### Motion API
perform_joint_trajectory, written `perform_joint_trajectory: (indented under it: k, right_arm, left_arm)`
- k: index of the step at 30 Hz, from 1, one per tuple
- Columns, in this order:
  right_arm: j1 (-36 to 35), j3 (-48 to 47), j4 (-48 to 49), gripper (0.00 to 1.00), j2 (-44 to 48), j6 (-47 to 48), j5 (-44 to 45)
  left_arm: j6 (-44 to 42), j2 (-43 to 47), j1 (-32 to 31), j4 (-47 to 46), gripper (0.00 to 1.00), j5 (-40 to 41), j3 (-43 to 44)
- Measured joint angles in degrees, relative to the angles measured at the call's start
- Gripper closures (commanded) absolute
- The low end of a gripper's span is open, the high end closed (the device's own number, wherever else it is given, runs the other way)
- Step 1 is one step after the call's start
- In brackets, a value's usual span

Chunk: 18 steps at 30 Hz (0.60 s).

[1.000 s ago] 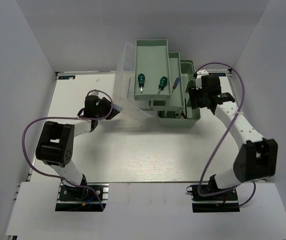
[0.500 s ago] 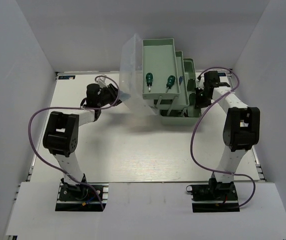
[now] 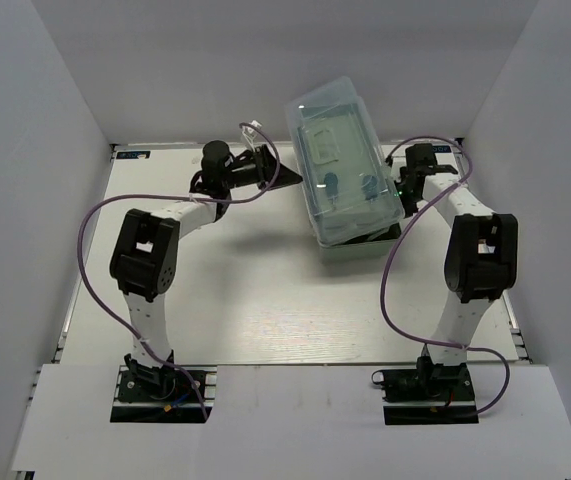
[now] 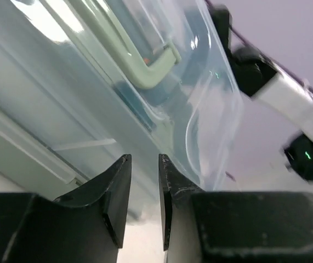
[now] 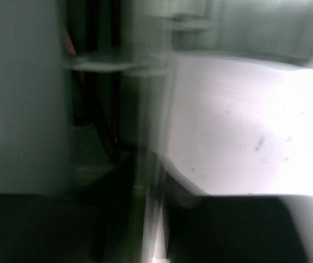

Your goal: Sort the tools into containers

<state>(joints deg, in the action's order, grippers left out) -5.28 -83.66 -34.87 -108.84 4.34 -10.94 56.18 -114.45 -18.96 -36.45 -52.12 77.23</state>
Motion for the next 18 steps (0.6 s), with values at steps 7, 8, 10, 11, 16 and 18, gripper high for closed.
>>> perform_joint_trajectory:
  k: [7,8,10,11,16,18]
  right_arm:
    - [-0.6,1.4,-4.2,0.19,1.7,3.2,4.2]
    - [-0.9,2.6,-3.1,0.19,3.2,3.5,5.2]
    - [-1.5,4.8,-1.7,0.19,7.2,4.8,6.0]
    - [-1.7,5.4,-1.2,0.19,9.2,5.3,6.2]
    - [-2.0,6.9,3.7,0.27,20.6,7.8,6.7]
    - [-2.1,7.3,6.7,0.28,24.0,8.3,8.9]
  left_arm:
    - [-1.1,1.6,0.8,3.1,0.64,-0.5,-2.0]
    - [-1.9,2.9,0.8,4.1,0.62,0.8,-3.1]
    - [-4.2,6.3,0.8,7.0,0.58,3.6,-5.4]
    - [-5.4,8.2,0.9,8.8,0.54,4.9,-6.6]
    - [-10.3,19.6,1.9,16.1,0.42,10.7,-12.1]
    - [-11.3,25.0,2.1,16.7,0.42,11.8,-14.4]
